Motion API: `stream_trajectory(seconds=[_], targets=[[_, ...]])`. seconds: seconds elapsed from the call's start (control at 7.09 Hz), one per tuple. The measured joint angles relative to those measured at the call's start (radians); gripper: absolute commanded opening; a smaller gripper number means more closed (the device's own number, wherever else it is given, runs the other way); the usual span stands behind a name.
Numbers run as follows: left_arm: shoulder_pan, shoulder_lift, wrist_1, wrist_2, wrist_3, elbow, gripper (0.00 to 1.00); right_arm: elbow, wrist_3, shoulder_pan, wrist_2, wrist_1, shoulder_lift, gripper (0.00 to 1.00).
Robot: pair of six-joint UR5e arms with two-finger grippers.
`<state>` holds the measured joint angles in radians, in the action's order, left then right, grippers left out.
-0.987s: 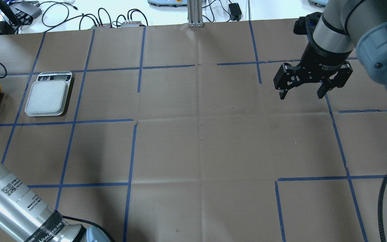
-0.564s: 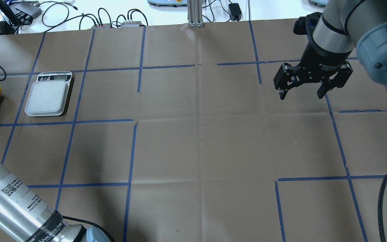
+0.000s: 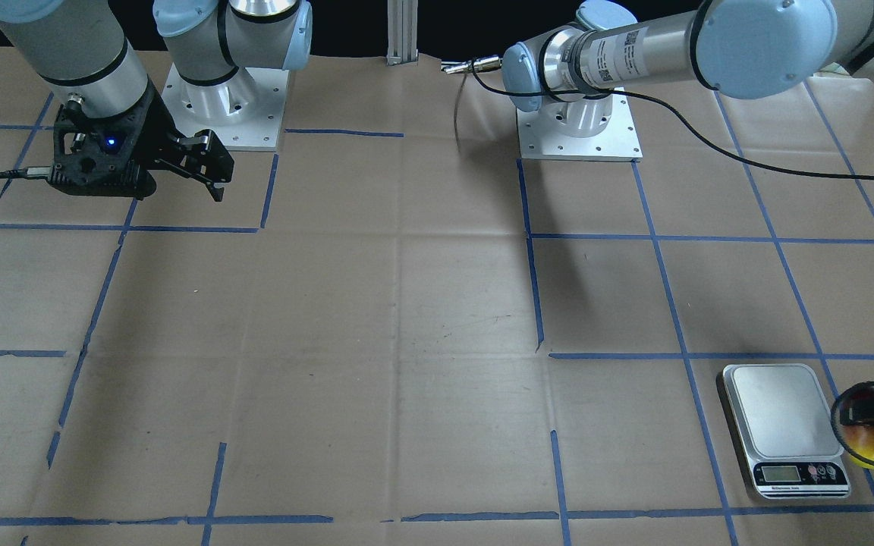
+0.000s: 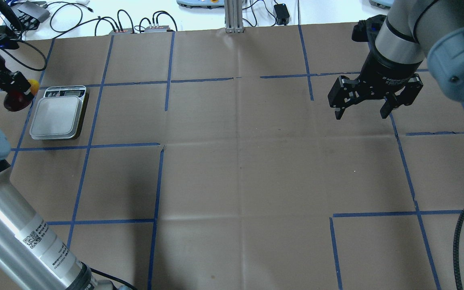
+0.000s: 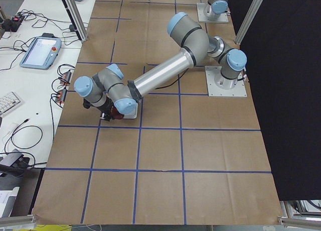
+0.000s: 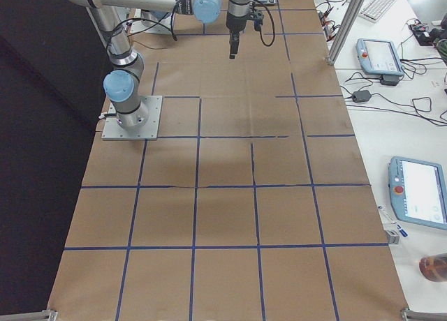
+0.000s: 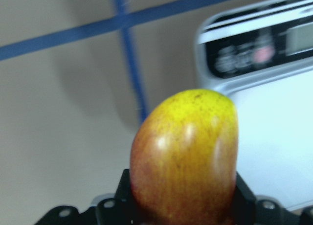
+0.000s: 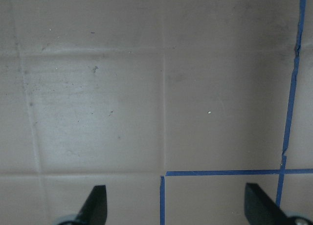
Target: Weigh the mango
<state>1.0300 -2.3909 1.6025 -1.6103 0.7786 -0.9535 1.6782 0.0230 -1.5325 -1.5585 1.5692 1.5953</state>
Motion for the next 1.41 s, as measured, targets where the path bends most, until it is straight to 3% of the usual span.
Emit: stream_trajectory(seconds=[0.42,0.56,0.71,0.85,0.99,1.41], targets=[[0.039,0.066,-0.082,0.002,-0.073,-0.164,0.09,0.000,0.000,0.000,0.000,0.000,0.000,1.00],[0.041,0.068,-0.090,0.002,-0.075,-0.184,0.19,0.000,0.000,0.000,0.000,0.000,0.000,1.00],[0.042,0.067,-0.095,0.002,-0.075,-0.197,0.36,0.000,0.000,0.000,0.000,0.000,0.000,1.00],[0.042,0.064,-0.108,0.002,-0.074,-0.202,0.93,0.000,0.000,0.000,0.000,0.000,0.000,1.00],[0.043,0.060,-0.126,0.001,-0.074,-0.205,1.00,0.000,0.000,0.000,0.000,0.000,0.000,1.00],[0.044,0.078,-0.137,-0.015,-0.071,-0.212,1.00,0.000,0.000,0.000,0.000,0.000,0.000,1.00]])
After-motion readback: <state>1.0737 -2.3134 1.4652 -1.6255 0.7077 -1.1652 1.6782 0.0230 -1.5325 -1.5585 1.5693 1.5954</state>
